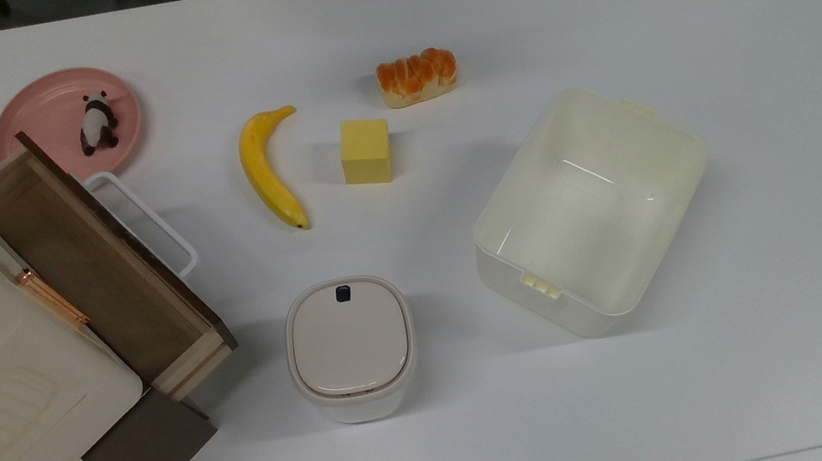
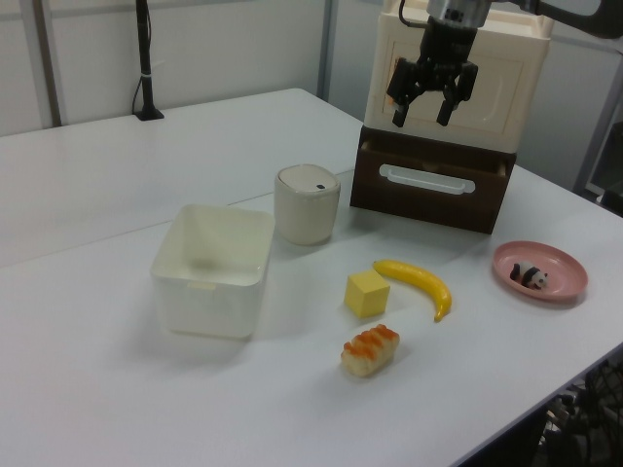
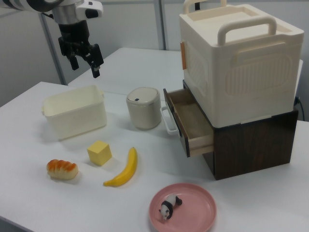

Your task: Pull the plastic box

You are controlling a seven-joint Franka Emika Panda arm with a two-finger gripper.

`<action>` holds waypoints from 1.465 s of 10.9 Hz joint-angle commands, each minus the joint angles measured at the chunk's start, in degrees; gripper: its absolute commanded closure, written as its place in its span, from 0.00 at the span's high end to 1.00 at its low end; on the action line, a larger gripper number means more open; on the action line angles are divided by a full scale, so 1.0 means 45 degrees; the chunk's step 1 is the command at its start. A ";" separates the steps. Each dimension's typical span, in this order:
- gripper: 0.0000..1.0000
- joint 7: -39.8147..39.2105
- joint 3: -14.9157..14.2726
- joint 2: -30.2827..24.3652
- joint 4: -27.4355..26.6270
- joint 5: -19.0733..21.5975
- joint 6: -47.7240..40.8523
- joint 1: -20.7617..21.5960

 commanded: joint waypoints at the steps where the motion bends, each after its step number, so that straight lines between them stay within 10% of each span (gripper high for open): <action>1: 1.00 0.0016 0.0141 -0.0161 -0.0191 -0.0093 0.0156 -0.0044; 4: 1.00 -0.0818 0.0180 -0.0102 -0.0346 -0.0093 0.1263 0.0015; 12: 1.00 -1.0386 0.1524 0.1261 -0.0270 -0.0152 0.1581 0.0073; 16: 1.00 -1.1098 0.1704 0.3038 -0.0289 0.0081 0.4911 0.1808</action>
